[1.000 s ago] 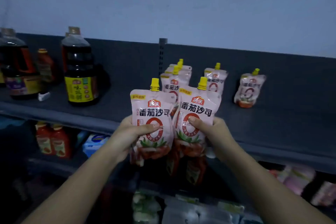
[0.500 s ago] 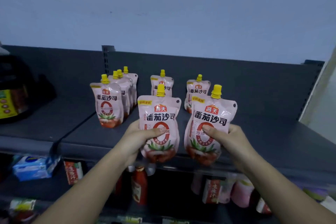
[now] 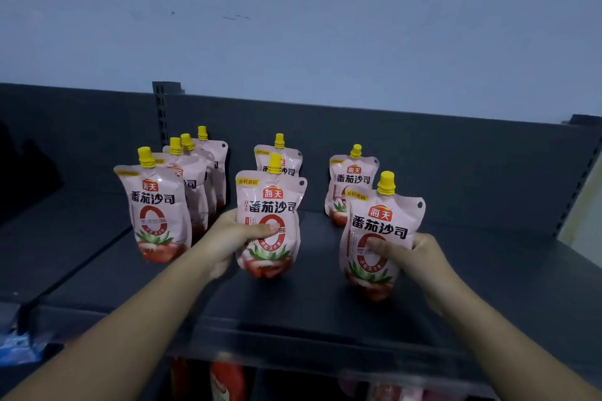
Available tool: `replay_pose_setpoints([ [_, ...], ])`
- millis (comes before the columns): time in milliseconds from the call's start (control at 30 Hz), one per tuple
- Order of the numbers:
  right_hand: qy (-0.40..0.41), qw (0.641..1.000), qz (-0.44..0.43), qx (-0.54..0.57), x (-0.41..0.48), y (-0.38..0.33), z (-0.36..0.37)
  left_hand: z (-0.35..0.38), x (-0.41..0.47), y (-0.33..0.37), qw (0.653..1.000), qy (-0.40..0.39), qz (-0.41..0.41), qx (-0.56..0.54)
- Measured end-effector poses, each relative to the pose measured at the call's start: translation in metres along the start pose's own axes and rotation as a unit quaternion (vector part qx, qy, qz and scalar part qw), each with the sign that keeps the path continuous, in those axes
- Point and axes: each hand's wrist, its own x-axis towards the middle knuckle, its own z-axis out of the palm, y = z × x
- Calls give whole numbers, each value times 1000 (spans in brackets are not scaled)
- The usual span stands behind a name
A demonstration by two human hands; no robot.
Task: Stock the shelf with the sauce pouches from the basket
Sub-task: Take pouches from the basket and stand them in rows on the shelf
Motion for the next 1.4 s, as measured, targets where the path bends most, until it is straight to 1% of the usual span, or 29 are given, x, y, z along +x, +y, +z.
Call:
replay_pose_setpoints([
  [200,-1,1000,-6,3,45,0,8,-13,46,4,999,-35,9,19],
  [367,-12,1000,-9,3,68,6,13,-23,72,-2,999,-38,0,3],
  [633,-25,999,7,25,90,14,6,-23,78,-8,999,-49,6,4],
  [767,-69,997,23,22,94,14,-1,-24,75,-5,997,-48,5,51],
  [867,-114,993,37,-21,97,16,-9,-25,70,-4,991,-51,2,121],
  [967,-149,982,45,-106,98,23,-20,-28,64,-8,988,-55,4,146],
  [1033,-157,977,42,-138,99,26,-24,-30,62,-10,987,-40,14,156],
  [1200,-135,969,-16,-208,112,26,-18,-27,73,-11,983,7,51,175],
  [1333,-102,971,-42,-210,124,31,-10,-22,89,-16,982,48,72,167],
  [1400,-86,973,-40,-212,130,32,-9,-22,96,-17,983,52,68,165],
])
